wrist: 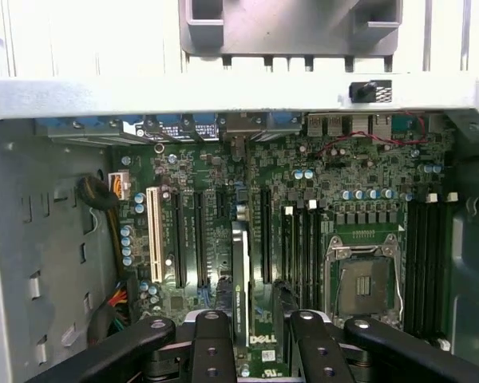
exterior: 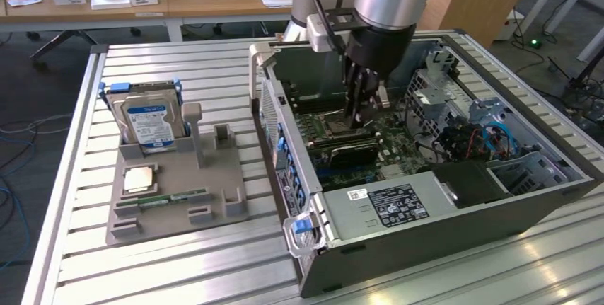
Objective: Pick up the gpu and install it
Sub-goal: 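Insert the gpu into the slot, then press down on the gpu until it lock into place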
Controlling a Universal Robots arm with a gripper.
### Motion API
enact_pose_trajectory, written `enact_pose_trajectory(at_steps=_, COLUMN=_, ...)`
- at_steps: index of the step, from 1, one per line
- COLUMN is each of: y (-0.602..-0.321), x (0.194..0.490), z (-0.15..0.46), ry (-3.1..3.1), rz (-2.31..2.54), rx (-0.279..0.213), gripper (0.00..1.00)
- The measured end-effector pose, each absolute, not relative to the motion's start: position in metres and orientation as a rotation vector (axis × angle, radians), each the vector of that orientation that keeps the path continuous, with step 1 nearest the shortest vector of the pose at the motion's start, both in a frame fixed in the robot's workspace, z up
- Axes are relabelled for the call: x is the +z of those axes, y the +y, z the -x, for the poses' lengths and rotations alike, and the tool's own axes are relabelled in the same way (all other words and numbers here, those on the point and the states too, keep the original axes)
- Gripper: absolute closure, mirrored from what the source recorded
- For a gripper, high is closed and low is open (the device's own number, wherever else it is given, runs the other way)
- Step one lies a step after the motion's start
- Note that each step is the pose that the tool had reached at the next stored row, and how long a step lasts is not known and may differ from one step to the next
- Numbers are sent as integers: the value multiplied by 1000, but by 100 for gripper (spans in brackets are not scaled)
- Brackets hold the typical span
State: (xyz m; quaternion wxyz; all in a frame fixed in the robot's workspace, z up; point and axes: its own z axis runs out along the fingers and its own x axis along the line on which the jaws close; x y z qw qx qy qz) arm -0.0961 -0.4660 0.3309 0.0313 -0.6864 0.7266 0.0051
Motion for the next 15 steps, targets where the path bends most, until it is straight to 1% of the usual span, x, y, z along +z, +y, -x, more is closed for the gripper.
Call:
enact_pose_trajectory(at_steps=3, y=-466, x=335, z=96, ry=2238, rz=2114, rx=16, gripper=66)
enact_pose_trajectory(at_steps=15, y=-466, x=335, z=96, ry=2238, rz=2114, rx=15, gripper=66)
